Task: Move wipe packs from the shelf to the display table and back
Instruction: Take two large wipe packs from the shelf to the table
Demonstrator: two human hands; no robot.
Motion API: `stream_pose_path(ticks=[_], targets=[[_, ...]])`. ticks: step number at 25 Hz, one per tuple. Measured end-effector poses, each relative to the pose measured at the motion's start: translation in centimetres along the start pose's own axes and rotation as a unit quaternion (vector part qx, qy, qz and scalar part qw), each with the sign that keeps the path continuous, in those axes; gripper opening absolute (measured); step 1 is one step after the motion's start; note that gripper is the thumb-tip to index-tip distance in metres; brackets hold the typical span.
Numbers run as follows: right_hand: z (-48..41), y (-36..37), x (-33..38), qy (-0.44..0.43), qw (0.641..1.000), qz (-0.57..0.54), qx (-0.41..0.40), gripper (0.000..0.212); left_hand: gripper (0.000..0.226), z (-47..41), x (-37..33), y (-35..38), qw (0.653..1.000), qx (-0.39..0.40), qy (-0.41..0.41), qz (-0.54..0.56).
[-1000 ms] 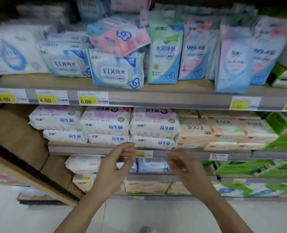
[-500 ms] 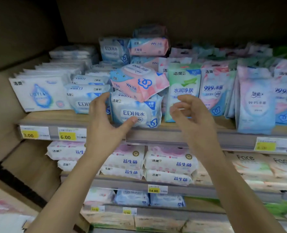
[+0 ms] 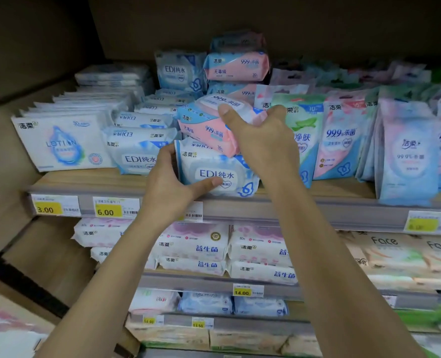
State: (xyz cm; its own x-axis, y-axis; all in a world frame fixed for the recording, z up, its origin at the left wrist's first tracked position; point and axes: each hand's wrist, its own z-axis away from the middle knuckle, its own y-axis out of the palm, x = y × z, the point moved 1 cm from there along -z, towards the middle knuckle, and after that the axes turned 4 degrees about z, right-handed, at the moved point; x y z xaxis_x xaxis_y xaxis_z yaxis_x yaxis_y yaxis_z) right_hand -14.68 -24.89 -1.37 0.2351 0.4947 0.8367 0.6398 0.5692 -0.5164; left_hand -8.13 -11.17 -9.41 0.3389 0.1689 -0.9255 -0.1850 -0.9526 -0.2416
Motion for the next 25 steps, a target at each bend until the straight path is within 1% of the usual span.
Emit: stream_pose_path(ticks=[2, 5, 7, 9, 12, 14, 15, 18, 20, 23, 25], targets=[[0.0, 0.2, 0.0, 0.007, 0.999, -0.034, -0.015, 0.065, 0.083, -0.5, -0.1, -0.5, 1.000, 0.011, -0.008, -0.017], [0.0, -0.1, -0.2, -0.014, 0.997, -0.059, -0.050, 0.059, 0.083, -1.0, -0.4, -0.9, 0.999, 0.028, -0.014, -0.010], [-0.1, -0.2, -0.2, -0.053, 0.992, -0.084, -0.076, 0.060, 0.081, -1.0, -0.4, -0.9, 0.999, 0.032, -0.016, 0.003], [0.0, -0.2, -0.1, -0.099, 0.983, -0.124, -0.087, 0.056, 0.080, -1.0, -0.3, -1.0, 0.999, 0.035, -0.016, 0.005], [-0.5, -0.4, -0.7, -0.169, 0.966, -0.186, -0.063, 0.055, 0.081, -1.2, -0.1, -1.2, 0.999, 0.046, -0.024, -0.017], [-0.8, -0.9, -1.7, -0.217, 0.939, -0.266, -0.033, 0.058, 0.077, -1.3, -0.1, -1.2, 0.998, 0.056, -0.021, -0.033], [-1.0, -1.3, -2.4, -0.224, 0.928, -0.298, -0.020, 0.060, 0.073, -1.3, -0.1, -1.2, 0.997, 0.063, -0.016, -0.040], [-1.4, -2.8, -4.4, -0.194, 0.915, -0.353, 0.003, 0.064, 0.065, -1.1, -0.2, -1.2, 0.997, 0.074, -0.010, -0.036], [-1.6, -3.8, -5.7, -0.157, 0.908, -0.389, 0.019, 0.057, 0.061, -1.0, -0.4, -1.0, 0.997, 0.078, -0.013, -0.021], [-1.8, -4.7, -6.8, -0.139, 0.912, -0.385, 0.034, 0.045, 0.059, -0.9, -0.9, -0.8, 0.997, 0.079, -0.010, 0.005], [-1.7, -5.0, -7.2, -0.132, 0.912, -0.387, 0.025, 0.050, 0.061, -0.8, -1.3, -0.6, 0.996, 0.084, -0.004, 0.032]])
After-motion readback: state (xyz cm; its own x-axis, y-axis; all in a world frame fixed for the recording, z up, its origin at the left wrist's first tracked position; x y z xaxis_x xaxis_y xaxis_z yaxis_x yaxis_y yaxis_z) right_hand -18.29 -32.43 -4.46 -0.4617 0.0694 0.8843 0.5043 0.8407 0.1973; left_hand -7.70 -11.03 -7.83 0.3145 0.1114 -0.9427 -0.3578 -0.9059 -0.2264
